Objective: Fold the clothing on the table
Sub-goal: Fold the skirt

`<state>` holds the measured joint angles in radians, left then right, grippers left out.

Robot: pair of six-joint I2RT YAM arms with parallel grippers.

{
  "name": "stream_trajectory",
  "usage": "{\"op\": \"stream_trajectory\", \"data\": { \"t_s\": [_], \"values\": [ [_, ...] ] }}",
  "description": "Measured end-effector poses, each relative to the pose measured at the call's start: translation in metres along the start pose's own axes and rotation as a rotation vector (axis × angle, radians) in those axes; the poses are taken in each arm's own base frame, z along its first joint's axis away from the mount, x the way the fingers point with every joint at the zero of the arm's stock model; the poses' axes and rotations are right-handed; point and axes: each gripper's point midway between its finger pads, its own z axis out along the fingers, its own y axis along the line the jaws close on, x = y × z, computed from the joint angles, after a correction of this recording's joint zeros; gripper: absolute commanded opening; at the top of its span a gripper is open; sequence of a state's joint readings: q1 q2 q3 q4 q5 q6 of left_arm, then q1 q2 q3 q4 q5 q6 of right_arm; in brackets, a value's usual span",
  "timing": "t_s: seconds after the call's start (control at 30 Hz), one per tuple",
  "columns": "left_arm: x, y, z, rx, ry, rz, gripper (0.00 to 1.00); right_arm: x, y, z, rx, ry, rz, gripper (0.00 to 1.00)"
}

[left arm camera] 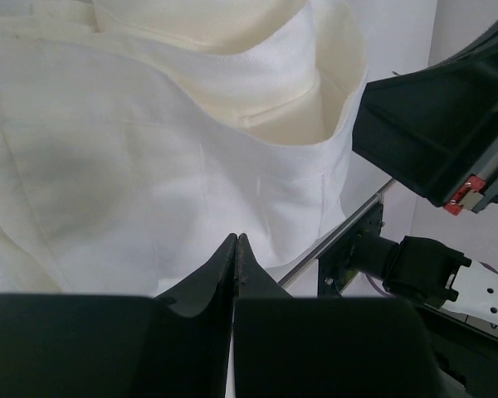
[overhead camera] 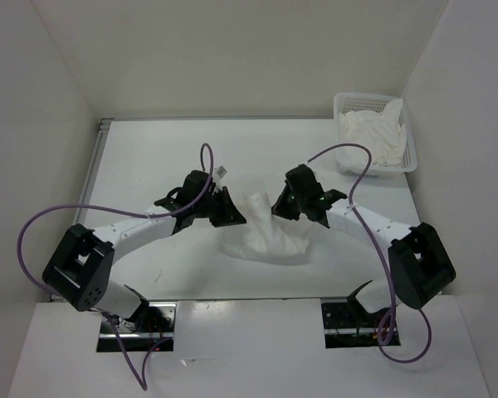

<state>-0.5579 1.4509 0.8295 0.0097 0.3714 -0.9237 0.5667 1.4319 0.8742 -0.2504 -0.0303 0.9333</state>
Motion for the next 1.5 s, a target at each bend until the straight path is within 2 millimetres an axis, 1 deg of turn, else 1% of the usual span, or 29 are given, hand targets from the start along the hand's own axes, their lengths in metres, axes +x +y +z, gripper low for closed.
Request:
{"op": "stream_trajectory", "data": {
  "t_s": [0.07,0.13,0.23,0.3,0.33,0.4,0.43,0.47,0.53,0.6,0.7,0.77,0.83,0.93,1.03,1.1,1.23,1.3,1.5],
  "values": [
    [0.003,0.001,0.003,-0.003,0.01,0.001,0.0,-0.003,-0.005,-0.005,0.027,-0.021,-0.004,0.01],
    [0.006,0.002,0.006,-0.006,0.019,0.001,0.0,-0.008,-0.007,-0.017,0.04,-0.05,-0.008,0.01],
    [0.01,0.006,0.014,-0.016,0.035,-0.003,0.0,-0.021,0.003,-0.049,-0.002,-0.121,-0.017,0.01],
    [0.014,0.007,0.02,-0.024,0.051,-0.004,0.0,-0.029,0.015,-0.075,-0.064,-0.166,-0.027,0.01],
    [0.015,0.007,0.023,-0.028,0.058,-0.005,0.0,-0.032,0.019,-0.084,-0.088,-0.18,-0.033,0.01],
    [0.015,0.007,0.027,-0.031,0.064,-0.005,0.0,-0.031,0.025,-0.095,-0.126,-0.183,-0.045,0.01],
    [0.014,0.006,0.028,-0.032,0.064,-0.003,0.0,-0.029,0.026,-0.096,-0.135,-0.173,-0.055,0.01],
    [0.014,0.005,0.027,-0.032,0.063,0.0,0.0,-0.025,0.027,-0.095,-0.143,-0.151,-0.067,0.01],
    [0.01,0.003,0.026,-0.033,0.05,0.01,0.0,-0.014,0.026,-0.084,-0.134,-0.093,-0.09,0.01],
    [0.007,0.001,0.022,-0.039,0.035,0.015,0.0,0.001,0.021,-0.065,-0.102,-0.017,-0.119,0.01],
    [0.001,-0.007,0.01,-0.036,-0.001,0.027,0.0,0.023,0.018,-0.037,-0.063,0.094,-0.161,0.01],
    [-0.006,-0.013,0.002,-0.023,-0.029,0.034,0.0,0.031,0.015,-0.023,-0.043,0.143,-0.177,0.01],
    [-0.011,-0.017,-0.006,-0.013,-0.052,0.038,0.0,0.036,0.012,-0.014,-0.03,0.17,-0.185,0.01],
    [-0.018,-0.017,-0.012,-0.016,-0.077,0.034,0.0,0.036,0.009,-0.003,-0.013,0.179,-0.193,0.01],
    [-0.02,-0.013,-0.013,-0.032,-0.082,0.028,0.0,0.03,0.001,0.008,0.019,0.167,-0.187,0.01],
    [-0.018,-0.01,-0.013,-0.039,-0.077,0.028,0.0,0.021,-0.013,0.014,0.055,0.15,-0.162,0.01],
    [-0.017,-0.008,-0.014,-0.046,-0.073,0.04,0.0,0.011,-0.049,0.019,0.156,0.112,-0.122,0.01],
    [-0.016,-0.007,-0.014,-0.048,-0.071,0.04,0.0,0.012,-0.06,0.02,0.188,0.106,-0.116,0.01],
    [-0.017,-0.006,-0.014,-0.051,-0.072,0.04,0.0,0.023,-0.081,0.021,0.244,0.114,-0.091,0.01]
  ]
}}
